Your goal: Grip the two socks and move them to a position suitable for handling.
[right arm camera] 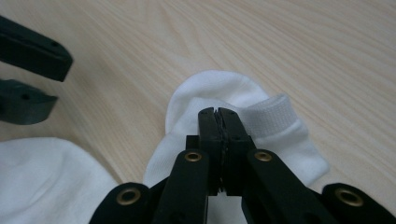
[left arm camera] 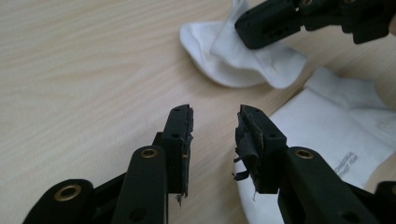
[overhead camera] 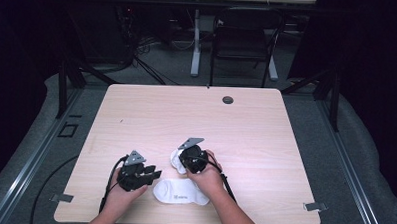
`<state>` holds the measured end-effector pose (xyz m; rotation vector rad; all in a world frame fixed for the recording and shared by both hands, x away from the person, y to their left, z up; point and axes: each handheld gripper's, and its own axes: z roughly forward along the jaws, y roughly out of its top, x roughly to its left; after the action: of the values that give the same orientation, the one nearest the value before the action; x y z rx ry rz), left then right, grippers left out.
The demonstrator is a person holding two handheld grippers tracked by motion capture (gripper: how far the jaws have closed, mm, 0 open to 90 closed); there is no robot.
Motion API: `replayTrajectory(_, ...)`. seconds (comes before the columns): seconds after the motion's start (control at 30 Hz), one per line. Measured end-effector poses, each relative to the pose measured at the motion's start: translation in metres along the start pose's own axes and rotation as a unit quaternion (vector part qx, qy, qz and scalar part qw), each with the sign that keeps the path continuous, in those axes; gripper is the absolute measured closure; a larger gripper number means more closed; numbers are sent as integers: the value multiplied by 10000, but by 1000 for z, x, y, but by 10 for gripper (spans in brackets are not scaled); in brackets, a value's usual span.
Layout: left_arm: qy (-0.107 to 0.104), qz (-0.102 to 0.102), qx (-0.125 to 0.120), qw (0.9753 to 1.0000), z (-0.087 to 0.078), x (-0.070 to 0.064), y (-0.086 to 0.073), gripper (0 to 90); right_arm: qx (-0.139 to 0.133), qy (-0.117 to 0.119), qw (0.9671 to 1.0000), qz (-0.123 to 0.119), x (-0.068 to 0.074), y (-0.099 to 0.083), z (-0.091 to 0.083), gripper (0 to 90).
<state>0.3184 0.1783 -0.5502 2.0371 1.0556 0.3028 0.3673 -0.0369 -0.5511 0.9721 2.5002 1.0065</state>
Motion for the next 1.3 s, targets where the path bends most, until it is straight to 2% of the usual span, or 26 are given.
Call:
replayTrajectory(0.17,61,49,-23,10000,10,0,14,680,-140,33,9999,-33,-2,3,-12,895)
replayTrajectory(0.4,101,187,42,9998,36,-6,30,721,-212,59,9998,-36,-7,1,-20,895)
replayTrajectory(0.6,167,362,325,9987,59,-12,35,721,-289,29,9996,-34,-9,-2,-26,895)
replayTrajectory(0.73,250,334,524,9978,67,-9,31,707,-290,9,9996,-12,-15,-6,-31,895)
replayTrajectory(0.8,260,320,614,9973,69,-7,28,708,-321,-2,9995,25,-19,-8,-34,894)
replayTrajectory(0.87,229,271,599,9976,68,-7,27,709,-335,-36,9994,46,-23,-10,-37,895)
replayTrajectory(0.97,338,255,585,9974,67,-8,25,710,-322,-50,9994,75,-29,-14,-41,894)
replayTrajectory(1.07,354,197,603,9974,64,-7,24,714,-319,-61,9995,54,-33,-20,-43,893)
replayTrajectory(1.17,401,58,591,9974,62,-7,21,722,-301,-102,9995,56,-38,-28,-44,891)
replayTrajectory(1.3,403,-83,585,9974,58,-7,19,721,-202,-148,9994,219,-46,-43,-45,884)
